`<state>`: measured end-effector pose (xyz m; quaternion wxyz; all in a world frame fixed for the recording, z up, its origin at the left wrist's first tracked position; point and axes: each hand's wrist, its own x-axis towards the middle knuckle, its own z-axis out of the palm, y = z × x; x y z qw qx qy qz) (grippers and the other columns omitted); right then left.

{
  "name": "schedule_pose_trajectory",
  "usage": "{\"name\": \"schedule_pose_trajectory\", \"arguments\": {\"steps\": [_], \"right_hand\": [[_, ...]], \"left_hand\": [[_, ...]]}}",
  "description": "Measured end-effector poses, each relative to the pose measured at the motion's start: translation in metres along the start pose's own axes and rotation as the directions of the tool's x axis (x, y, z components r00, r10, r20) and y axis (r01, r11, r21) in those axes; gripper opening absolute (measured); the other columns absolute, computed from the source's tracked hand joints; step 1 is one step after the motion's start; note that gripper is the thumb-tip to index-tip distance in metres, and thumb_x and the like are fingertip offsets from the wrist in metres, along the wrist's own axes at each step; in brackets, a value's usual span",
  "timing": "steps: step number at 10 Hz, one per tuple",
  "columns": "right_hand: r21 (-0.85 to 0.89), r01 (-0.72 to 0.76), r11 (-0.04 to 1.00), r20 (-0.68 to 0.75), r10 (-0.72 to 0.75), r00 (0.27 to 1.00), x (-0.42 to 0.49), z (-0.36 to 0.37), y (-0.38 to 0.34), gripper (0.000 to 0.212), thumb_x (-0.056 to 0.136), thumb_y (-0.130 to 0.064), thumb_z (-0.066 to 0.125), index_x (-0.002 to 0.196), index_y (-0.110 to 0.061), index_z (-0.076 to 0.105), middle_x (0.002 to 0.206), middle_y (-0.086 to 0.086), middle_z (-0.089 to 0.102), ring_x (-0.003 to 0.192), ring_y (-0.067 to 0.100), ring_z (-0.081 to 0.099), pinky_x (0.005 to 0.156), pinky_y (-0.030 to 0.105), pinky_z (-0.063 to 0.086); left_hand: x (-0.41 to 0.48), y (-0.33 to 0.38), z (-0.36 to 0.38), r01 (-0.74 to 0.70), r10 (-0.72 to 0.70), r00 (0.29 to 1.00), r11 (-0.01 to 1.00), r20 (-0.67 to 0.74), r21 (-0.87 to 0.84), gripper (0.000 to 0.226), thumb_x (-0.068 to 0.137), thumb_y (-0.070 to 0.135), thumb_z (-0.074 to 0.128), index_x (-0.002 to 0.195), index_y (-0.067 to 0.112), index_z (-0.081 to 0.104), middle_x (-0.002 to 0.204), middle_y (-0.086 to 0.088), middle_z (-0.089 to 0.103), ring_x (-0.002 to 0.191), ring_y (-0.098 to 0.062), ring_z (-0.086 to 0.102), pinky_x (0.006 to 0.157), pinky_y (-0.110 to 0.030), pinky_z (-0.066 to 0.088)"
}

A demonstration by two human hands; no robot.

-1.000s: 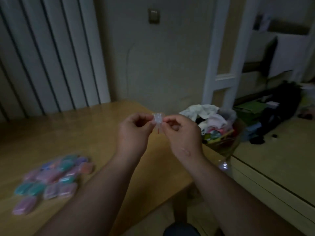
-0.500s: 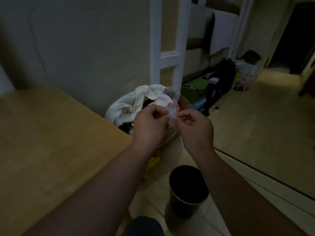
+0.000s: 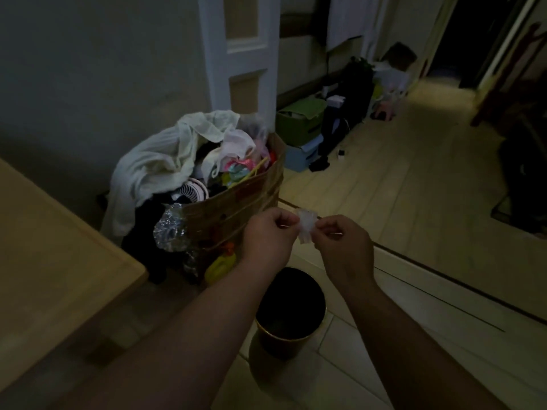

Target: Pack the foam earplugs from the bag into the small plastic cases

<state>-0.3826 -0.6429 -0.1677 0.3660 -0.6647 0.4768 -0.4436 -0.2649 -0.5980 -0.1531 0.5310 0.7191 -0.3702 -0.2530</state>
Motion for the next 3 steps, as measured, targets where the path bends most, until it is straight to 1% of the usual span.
{"name": "schedule_pose_trajectory", "arguments": {"steps": [1, 2, 3], "right_hand": [[0.006, -0.052, 0.999, 0.02, 0.052, 0.998, 0.006, -0.001, 0.016, 0.01, 0.082, -0.021, 0.072, 0.083, -0.029, 0.067, 0.081, -0.011, 0.068, 0.079, 0.008, 0.066, 0.074, 0.033, 0.057], [0.027, -0.133, 0.991, 0.038, 0.132, 0.99, 0.008, -0.002, 0.034, 0.02, 0.081, -0.014, 0.071, 0.09, -0.03, 0.065, 0.089, -0.012, 0.066, 0.085, 0.01, 0.067, 0.081, 0.042, 0.058], [0.046, -0.186, 0.981, -0.003, 0.187, 0.982, 0.01, -0.003, 0.047, 0.023, 0.083, -0.005, 0.067, 0.094, -0.025, 0.065, 0.093, -0.011, 0.066, 0.085, 0.012, 0.069, 0.083, 0.046, 0.058]], "left_hand": [[0.008, -0.014, 0.013, 0.051, -0.051, 0.998, 0.999, 0.034, 0.003, 0.017, 0.089, 0.011, 0.066, 0.098, 0.023, 0.075, 0.102, 0.004, 0.071, 0.096, -0.013, 0.065, 0.089, -0.033, 0.054], [0.011, -0.028, 0.017, 0.042, -0.047, 0.998, 0.991, 0.037, 0.126, 0.032, 0.094, 0.013, 0.055, 0.115, 0.03, 0.071, 0.121, 0.002, 0.068, 0.108, -0.015, 0.062, 0.096, -0.032, 0.051], [0.013, -0.035, 0.017, 0.027, -0.026, 1.0, 0.983, -0.007, 0.181, 0.04, 0.096, 0.007, 0.048, 0.122, 0.03, 0.067, 0.132, -0.002, 0.062, 0.117, -0.015, 0.058, 0.092, -0.022, 0.043]]}}
